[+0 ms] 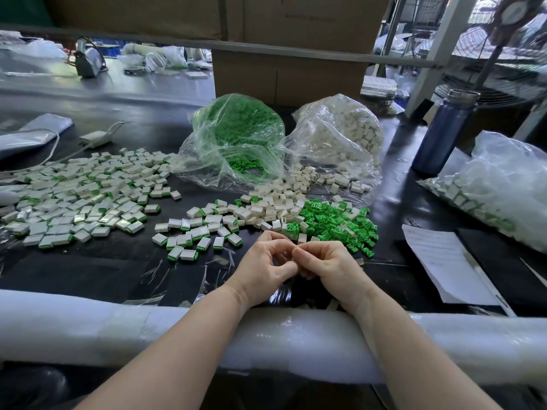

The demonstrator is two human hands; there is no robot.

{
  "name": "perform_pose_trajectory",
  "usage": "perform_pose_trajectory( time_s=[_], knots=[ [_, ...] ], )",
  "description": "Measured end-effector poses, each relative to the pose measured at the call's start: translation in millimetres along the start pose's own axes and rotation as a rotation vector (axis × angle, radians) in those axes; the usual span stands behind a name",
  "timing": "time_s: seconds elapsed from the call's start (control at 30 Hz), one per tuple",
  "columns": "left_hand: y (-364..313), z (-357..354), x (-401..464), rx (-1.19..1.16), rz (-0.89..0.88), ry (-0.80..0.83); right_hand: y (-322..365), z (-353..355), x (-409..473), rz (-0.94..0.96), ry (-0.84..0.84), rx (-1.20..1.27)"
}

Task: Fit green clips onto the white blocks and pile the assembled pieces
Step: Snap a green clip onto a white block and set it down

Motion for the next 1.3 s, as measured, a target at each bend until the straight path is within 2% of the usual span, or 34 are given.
perform_pose_trajectory(
  time_s=[0.67, 0.83, 0.97, 1.07, 1.3],
  knots=[
    [-0.6, -10.5, 0.0, 0.086, -0.027, 0.082, -2.6, 7.0, -1.1, -0.017, -0.069, -0.006],
    [-2.3, -3.9, 0.8, 0.057, -0.044, 0.026, 0.4, 2.2, -0.1, -0.001, -0.051, 0.075],
    [1.5, 4.2, 2.7, 0.051, -0.021, -0.047, -1.6, 14.3, -0.2, 0.006, -0.18, 0.083],
    [3.6, 5.0, 3.3, 0.078, -0.011, -0.057, 0.4, 20.9, -2.0, 0.029, -0.231, 0.045],
    [2.2, 3.4, 3.4, 0.131, -0.023, -0.036, 1.9, 20.2, -0.5, 0.04, -0.233, -0.074]
  ],
)
Point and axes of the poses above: each hand's wrist, its own x-axis towards the middle knuckle, its own z-axis out of the back of the hand, y = z × x, the point moved 9 cm from there along x, towards the middle knuckle, and after that the axes turned 2 degrees about -z, right-handed, at the moved point
